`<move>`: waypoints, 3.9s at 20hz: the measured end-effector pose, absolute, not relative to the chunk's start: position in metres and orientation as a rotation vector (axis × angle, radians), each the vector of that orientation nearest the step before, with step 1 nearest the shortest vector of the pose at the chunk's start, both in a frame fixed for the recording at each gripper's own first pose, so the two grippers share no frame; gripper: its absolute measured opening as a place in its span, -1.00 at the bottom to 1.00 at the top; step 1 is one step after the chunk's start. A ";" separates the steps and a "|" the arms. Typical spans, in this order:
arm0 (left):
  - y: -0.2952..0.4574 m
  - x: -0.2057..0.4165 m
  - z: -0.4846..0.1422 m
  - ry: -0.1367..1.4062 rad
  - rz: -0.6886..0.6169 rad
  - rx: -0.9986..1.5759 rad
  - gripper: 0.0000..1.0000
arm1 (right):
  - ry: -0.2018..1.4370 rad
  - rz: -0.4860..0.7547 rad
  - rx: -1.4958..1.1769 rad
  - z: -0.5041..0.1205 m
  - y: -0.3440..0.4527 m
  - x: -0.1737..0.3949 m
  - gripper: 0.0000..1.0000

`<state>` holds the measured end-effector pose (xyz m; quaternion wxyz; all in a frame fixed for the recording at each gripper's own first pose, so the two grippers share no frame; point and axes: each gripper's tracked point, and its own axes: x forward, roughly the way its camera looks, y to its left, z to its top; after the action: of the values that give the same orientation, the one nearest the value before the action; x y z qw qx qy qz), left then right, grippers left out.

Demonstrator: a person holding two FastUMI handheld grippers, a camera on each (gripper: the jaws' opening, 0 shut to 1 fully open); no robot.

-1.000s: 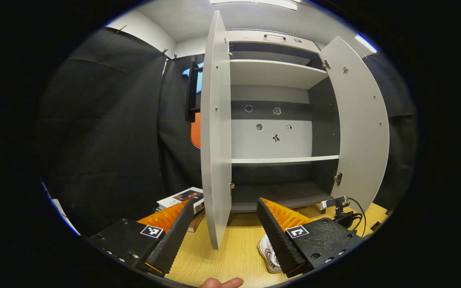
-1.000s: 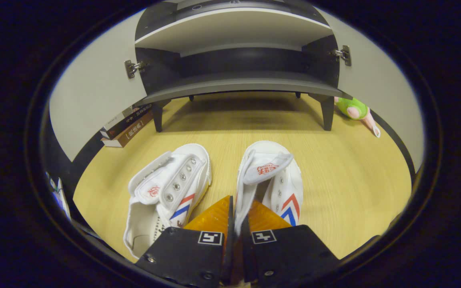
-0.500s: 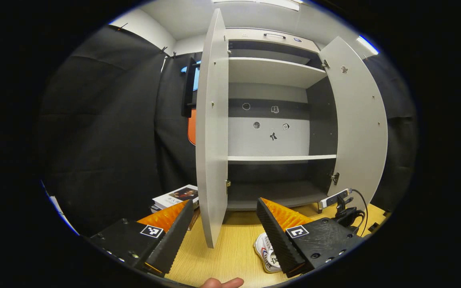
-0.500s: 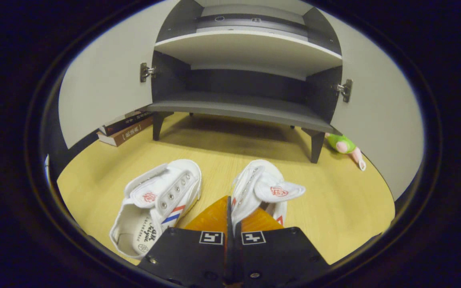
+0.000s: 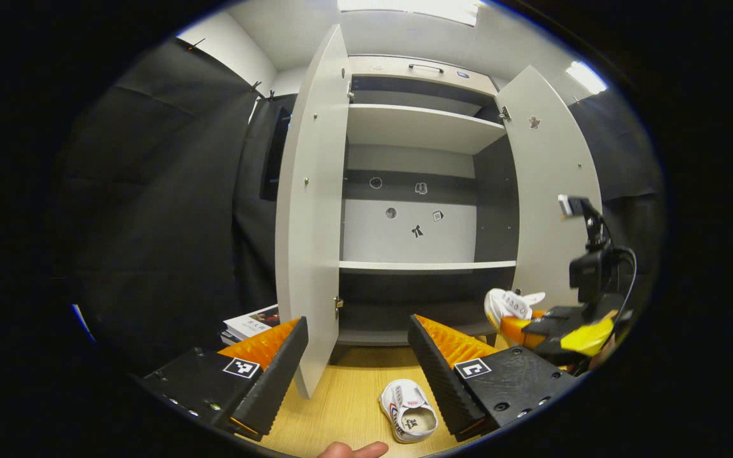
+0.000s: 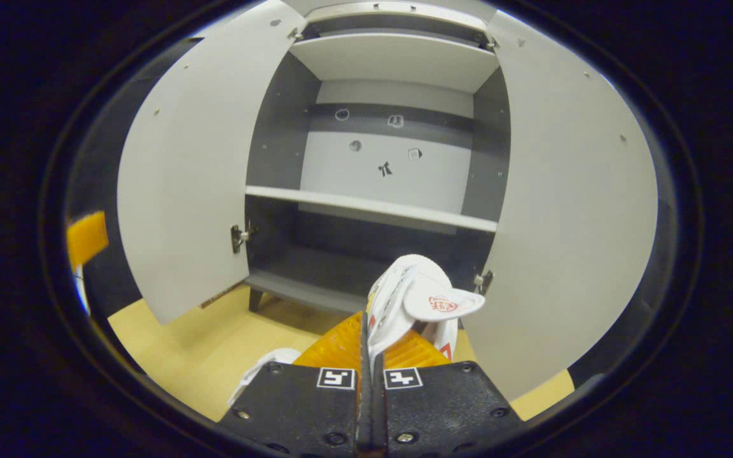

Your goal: Grab one shoe with the right hand and put it into the shoe cabinet, grab the other shoe with the left hand and put it into the shoe cabinet; then close the right door with the right hand and the left door with the left hand.

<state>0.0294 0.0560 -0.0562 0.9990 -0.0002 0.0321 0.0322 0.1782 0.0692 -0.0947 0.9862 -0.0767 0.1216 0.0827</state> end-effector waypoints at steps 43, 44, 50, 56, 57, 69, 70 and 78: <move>0.026 0.018 -0.075 0.088 -0.001 0.039 0.91 | 0.189 0.201 -0.179 0.071 0.063 0.223 -0.60; 0.024 0.018 -0.081 0.102 -0.005 0.032 0.90 | 0.171 0.199 -0.160 0.058 0.060 0.198 -0.60; 0.023 0.016 -0.090 0.099 0.022 0.056 0.91 | 0.060 0.116 -0.062 -0.004 0.022 0.098 -0.60; 0.009 0.007 -0.116 0.155 0.009 0.077 0.91 | -0.011 0.052 -0.013 -0.023 -0.005 0.046 -0.40; 0.007 0.006 -0.121 0.163 0.007 0.082 0.91 | -0.010 0.047 -0.010 -0.027 -0.007 0.042 -0.28; 0.005 0.007 -0.275 0.546 -0.050 0.091 0.93 | 0.061 0.079 0.016 -0.062 -0.011 0.020 0.92; 0.006 0.009 -0.287 0.585 -0.049 0.090 0.93 | 0.070 0.075 0.013 -0.066 -0.013 0.019 0.92; 0.019 0.031 -0.335 0.740 -0.023 0.070 0.94 | 0.114 0.033 0.017 -0.080 -0.032 0.024 0.89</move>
<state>0.0306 0.0188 -0.3354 0.9317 0.0343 0.3614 -0.0112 0.0240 -0.0324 -0.0796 0.9982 0.0084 0.0572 0.0164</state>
